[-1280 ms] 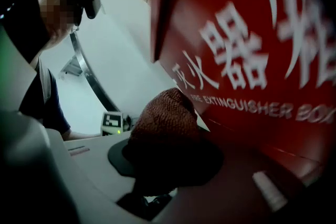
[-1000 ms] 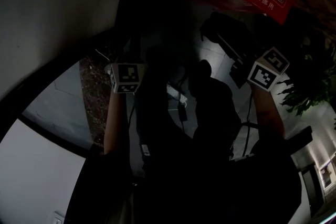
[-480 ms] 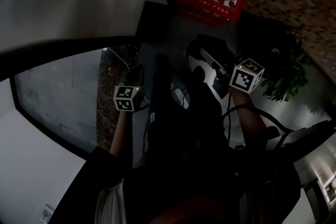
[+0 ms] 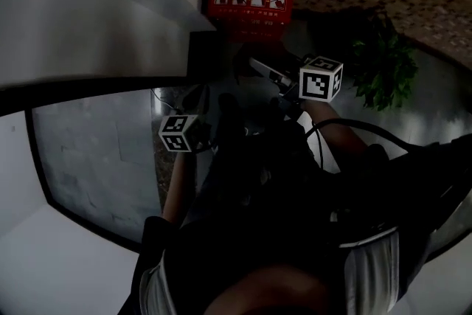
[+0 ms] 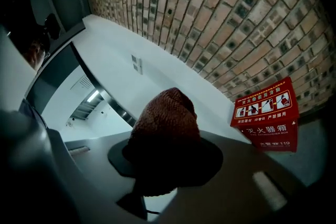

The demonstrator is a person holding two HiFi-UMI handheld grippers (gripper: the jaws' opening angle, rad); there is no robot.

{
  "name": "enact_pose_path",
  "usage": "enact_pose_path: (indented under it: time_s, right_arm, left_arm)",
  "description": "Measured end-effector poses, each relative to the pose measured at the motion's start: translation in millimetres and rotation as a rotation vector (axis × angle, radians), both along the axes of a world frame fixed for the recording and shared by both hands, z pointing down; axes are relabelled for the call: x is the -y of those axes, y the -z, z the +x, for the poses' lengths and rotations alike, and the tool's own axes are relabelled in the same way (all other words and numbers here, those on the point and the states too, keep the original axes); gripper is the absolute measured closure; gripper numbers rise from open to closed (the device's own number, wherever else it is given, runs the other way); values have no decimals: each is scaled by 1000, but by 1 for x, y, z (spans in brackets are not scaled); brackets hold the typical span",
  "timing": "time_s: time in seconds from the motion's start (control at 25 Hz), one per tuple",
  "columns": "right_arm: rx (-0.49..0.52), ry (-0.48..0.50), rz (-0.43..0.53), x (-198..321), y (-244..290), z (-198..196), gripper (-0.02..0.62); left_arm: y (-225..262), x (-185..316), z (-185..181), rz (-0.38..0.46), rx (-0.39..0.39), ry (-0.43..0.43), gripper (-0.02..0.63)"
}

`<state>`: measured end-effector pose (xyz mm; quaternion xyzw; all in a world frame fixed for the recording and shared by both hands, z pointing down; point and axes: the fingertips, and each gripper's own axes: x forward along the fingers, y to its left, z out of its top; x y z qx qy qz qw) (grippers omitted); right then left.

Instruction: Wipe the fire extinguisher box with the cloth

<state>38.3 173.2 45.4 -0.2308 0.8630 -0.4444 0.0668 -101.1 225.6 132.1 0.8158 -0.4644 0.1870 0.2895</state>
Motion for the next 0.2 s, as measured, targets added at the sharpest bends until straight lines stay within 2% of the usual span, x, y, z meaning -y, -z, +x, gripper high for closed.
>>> enact_pose_path:
  time_s: [0.2]
  right_arm:
    - [31,-8,-26,-32,14,19,473]
  left_arm:
    - [20,-19,40,3,33,-44,603]
